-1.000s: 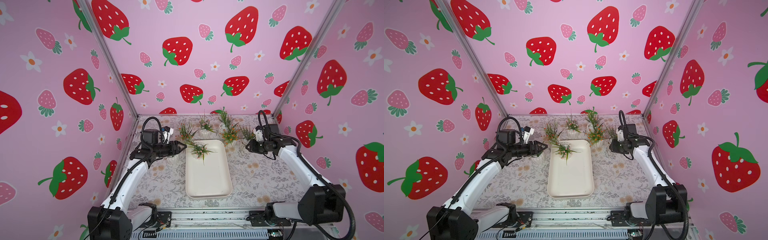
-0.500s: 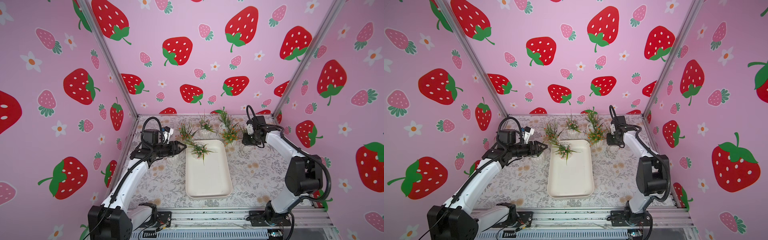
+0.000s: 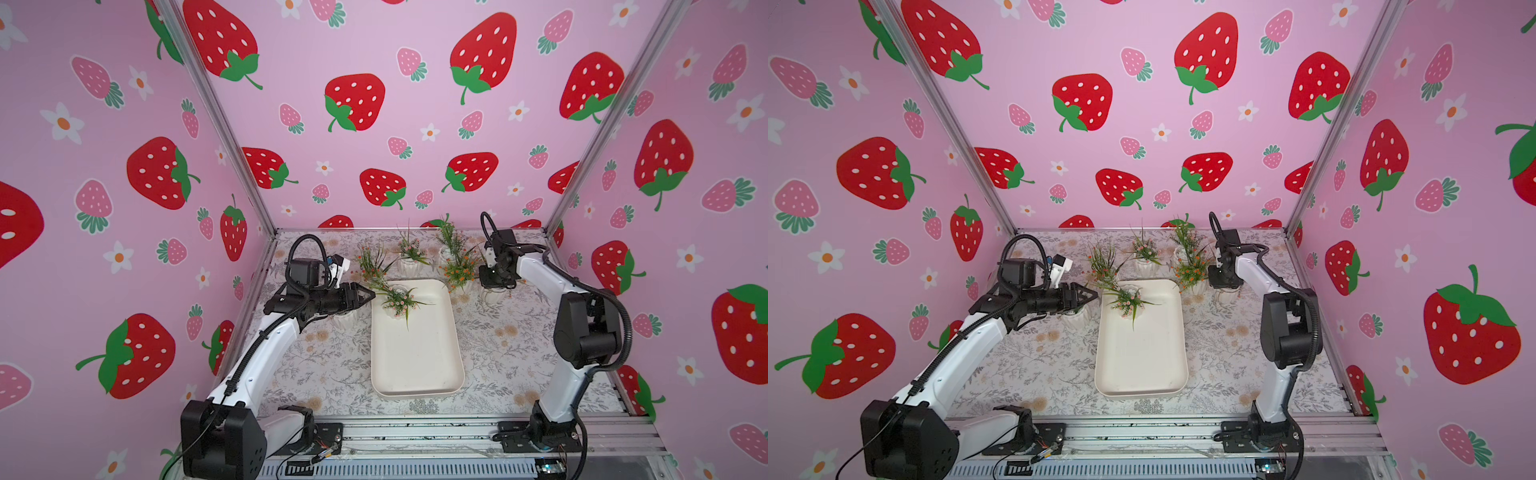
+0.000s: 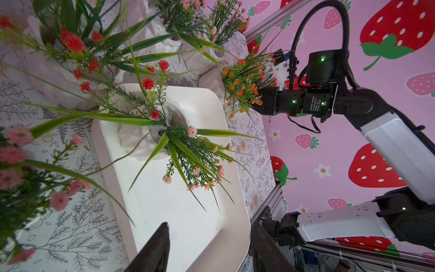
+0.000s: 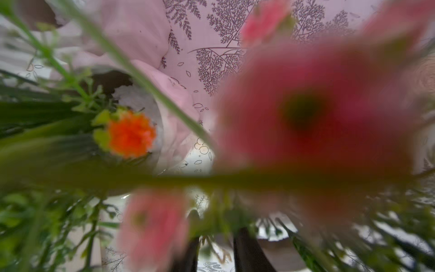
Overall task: Put the potted gypsophila into the storage box
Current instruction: Pick up the baby's breath potted plant from the center of the board.
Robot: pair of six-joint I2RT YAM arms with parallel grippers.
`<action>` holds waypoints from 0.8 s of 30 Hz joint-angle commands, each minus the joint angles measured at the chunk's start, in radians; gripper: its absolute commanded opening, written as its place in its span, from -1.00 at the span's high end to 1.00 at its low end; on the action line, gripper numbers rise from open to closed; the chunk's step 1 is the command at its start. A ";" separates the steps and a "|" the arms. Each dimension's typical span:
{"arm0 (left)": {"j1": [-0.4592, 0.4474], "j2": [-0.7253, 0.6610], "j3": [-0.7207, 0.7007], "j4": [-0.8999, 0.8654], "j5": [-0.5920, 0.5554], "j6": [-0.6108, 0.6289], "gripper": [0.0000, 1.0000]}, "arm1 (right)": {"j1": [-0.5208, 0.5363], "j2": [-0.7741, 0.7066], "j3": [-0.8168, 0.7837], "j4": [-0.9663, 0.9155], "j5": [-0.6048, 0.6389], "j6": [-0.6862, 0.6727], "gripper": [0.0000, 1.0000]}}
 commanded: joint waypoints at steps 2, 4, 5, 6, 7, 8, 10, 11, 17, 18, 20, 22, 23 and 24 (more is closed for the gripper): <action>-0.003 0.023 0.039 -0.018 0.073 0.000 -0.12 | 0.007 0.027 0.031 -0.038 0.017 -0.013 0.52; -0.004 0.033 0.041 -0.019 0.085 -0.004 -0.12 | 0.007 0.037 0.033 -0.039 0.013 -0.013 0.57; -0.004 0.036 0.043 -0.019 0.087 -0.005 -0.12 | 0.008 0.042 0.035 -0.041 0.010 -0.015 0.59; -0.004 0.037 0.043 -0.019 0.086 -0.005 -0.12 | 0.008 0.045 0.035 -0.042 0.007 -0.015 0.61; -0.004 0.035 0.043 -0.018 0.084 -0.005 -0.12 | 0.008 0.048 0.034 -0.041 0.005 -0.015 0.62; -0.004 0.034 0.042 -0.016 0.082 -0.005 -0.12 | 0.008 0.047 0.032 -0.040 0.005 -0.015 0.67; -0.004 0.030 0.041 -0.018 0.077 -0.004 -0.12 | 0.010 0.045 0.028 -0.037 0.006 -0.014 0.75; -0.004 0.029 0.038 -0.015 0.076 -0.002 -0.12 | 0.010 0.042 0.025 -0.036 0.007 -0.015 0.79; -0.005 0.030 0.038 -0.015 0.072 -0.002 -0.12 | 0.010 0.006 0.009 -0.031 0.019 -0.016 0.91; -0.006 0.029 0.038 -0.017 0.071 -0.002 -0.12 | 0.010 -0.002 0.007 -0.033 0.020 -0.016 0.93; -0.006 0.026 0.038 -0.016 0.066 -0.002 -0.12 | 0.010 -0.019 0.000 -0.032 0.021 -0.017 0.96; -0.006 0.023 0.039 -0.017 0.062 0.000 -0.12 | 0.010 -0.044 -0.010 -0.031 0.022 -0.015 0.98; -0.005 0.021 0.036 -0.017 0.060 0.000 -0.12 | 0.010 -0.055 -0.014 -0.031 0.022 -0.013 0.99; -0.005 0.020 0.037 -0.016 0.062 -0.002 -0.12 | 0.010 -0.069 -0.020 -0.031 0.022 -0.011 1.00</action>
